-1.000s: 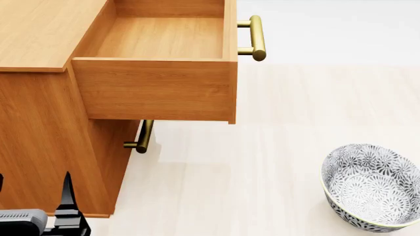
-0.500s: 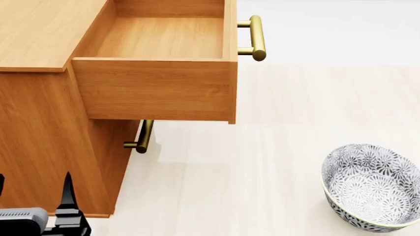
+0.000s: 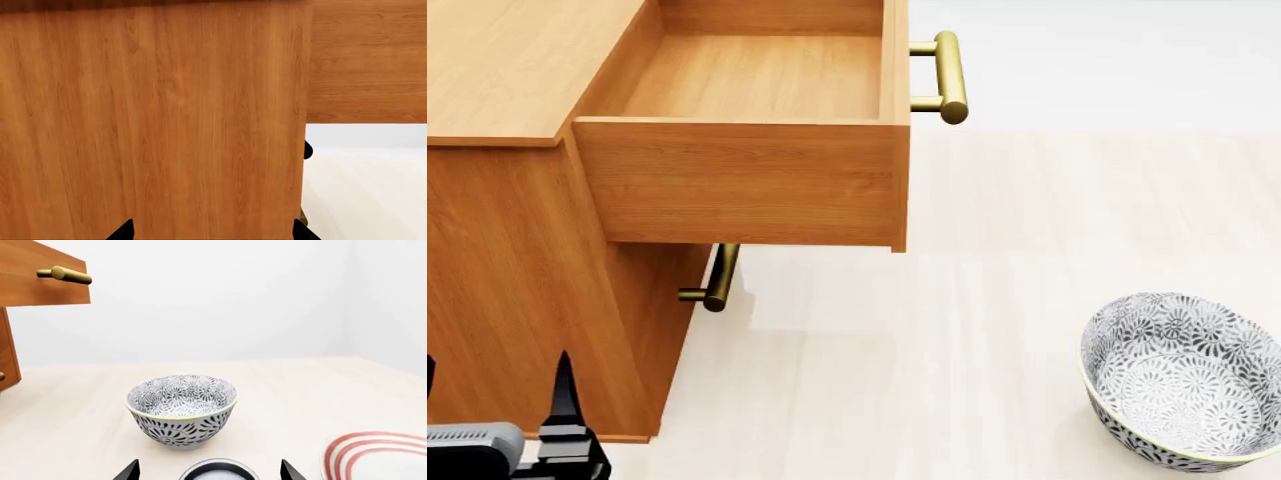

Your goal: Put the ketchup in the top drawer of the cabinet.

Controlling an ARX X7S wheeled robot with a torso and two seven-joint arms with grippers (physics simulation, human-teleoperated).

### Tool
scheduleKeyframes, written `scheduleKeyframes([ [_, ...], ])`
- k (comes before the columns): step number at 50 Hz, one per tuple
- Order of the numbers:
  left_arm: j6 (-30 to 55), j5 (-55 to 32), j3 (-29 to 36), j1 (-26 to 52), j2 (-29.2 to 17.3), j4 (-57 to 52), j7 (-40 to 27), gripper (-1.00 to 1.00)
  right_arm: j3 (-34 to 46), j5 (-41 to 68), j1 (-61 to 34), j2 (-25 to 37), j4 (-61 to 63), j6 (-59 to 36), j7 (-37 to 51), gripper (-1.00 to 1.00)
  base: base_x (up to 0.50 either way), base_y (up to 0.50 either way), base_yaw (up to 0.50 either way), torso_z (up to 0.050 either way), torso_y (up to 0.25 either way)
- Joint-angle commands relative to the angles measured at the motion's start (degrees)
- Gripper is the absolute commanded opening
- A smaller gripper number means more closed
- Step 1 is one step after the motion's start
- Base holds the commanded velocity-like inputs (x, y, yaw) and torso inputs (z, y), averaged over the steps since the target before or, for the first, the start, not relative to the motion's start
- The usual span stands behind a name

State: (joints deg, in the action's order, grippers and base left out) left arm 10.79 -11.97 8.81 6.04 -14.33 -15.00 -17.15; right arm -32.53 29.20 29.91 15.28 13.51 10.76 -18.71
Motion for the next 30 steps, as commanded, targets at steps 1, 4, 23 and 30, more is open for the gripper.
scheduleKeyframes([
  [1,-0.30,-0.25,0.21,0.10,-0.19,0.44,-0.23,1.00,0.22,-0.51,-0.47,0.14,-1.11,-0.52,0.67,1.00,0.00,0.00,0.00,0.000,0.000],
  [4,-0.35,-0.34,0.23,0.15,-0.26,0.56,-0.28,1.00,0.59,-1.26,-0.62,0.32,-1.62,-1.12,1.14,1.00,0.00,0.00,0.00,0.000,0.000],
  [23,-0.57,-0.89,0.45,0.23,-0.61,0.78,-0.62,1.00,1.96,-3.12,-1.53,0.80,-3.68,-2.99,2.37,1.00,0.00,0.00,0.00,0.000,0.000],
  [30,-0.63,-1.03,0.55,0.27,-0.71,0.85,-0.81,1.00,2.60,-3.34,-2.04,1.14,-4.40,-4.30,2.82,1.00,0.00,0.00,0.00,0.000,0.000],
])
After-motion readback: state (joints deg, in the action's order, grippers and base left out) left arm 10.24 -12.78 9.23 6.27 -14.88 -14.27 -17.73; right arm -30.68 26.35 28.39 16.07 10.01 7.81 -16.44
